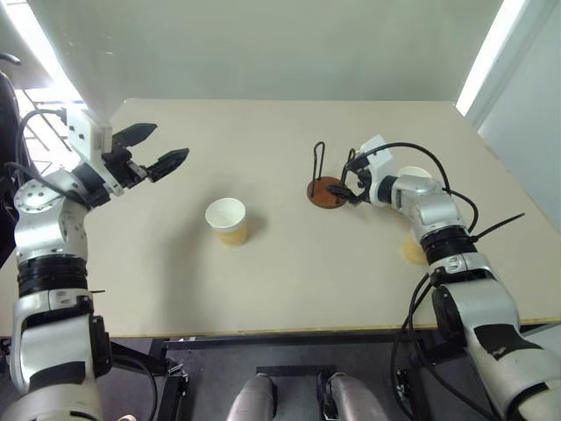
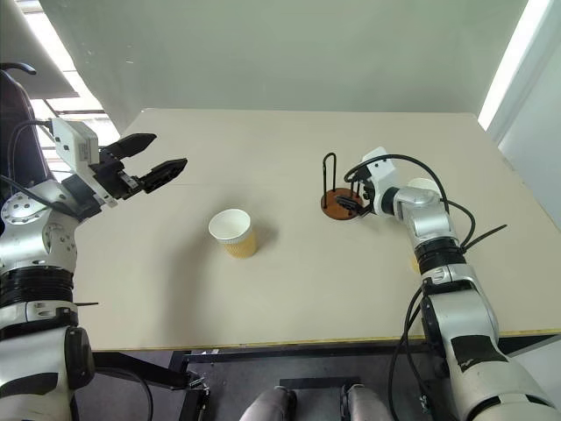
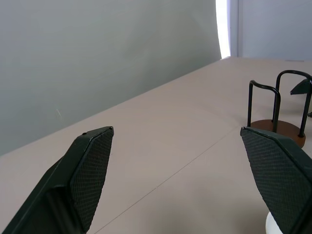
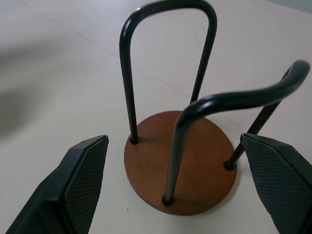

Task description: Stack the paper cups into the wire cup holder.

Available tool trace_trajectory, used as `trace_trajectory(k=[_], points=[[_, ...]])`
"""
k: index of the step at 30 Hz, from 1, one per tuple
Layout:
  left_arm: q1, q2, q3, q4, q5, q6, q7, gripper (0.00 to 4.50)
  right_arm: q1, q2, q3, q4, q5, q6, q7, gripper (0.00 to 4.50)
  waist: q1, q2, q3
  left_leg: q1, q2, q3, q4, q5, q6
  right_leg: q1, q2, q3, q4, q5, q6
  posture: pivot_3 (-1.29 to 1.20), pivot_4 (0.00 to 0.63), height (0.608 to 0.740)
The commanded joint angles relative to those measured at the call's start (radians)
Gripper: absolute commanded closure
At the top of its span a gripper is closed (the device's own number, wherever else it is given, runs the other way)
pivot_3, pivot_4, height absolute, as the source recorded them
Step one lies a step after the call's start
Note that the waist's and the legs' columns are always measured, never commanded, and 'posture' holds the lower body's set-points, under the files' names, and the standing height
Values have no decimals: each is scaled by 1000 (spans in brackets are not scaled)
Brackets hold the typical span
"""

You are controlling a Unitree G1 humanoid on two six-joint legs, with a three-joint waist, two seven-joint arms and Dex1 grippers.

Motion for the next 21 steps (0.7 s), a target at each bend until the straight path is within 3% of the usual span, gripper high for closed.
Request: trace_trajectory(k=[1,7,10,12,21], points=[[-12,24,22,-43,-6,-3,5,0,-11,-1,-4,0,-4,-26,-14,33,0,0,0,0,0,0,0,0,0,0,0,0,0,0,0,0,150,740],[-12,27,20,-48,-7,2,5,0,-13,1,-8,15,-3,-33,-19,33,0,-2,0,0,0,0,0,0,0,0,0,0,0,0,0,0,150,740],[-10,27,20,-52,-7,5,5,0,-18,6,-11,27,-3,-36,-30,556,0,-2,0,-1,0,0,0,-1,0,-2,0,0,1,-4,-6,0,150,740],[-8,28,20,-54,-7,6,6,0,-21,9,-12,32,-1,-35,-34,1210,0,-2,0,-1,0,0,0,-1,0,-2,0,0,1,0,0,0,150,740],[-6,34,18,-44,-5,11,-6,0,-23,11,-12,37,12,-18,-5,4348,0,-2,0,-1,0,0,0,-1,0,-2,0,0,1,0,0,0,150,740]])
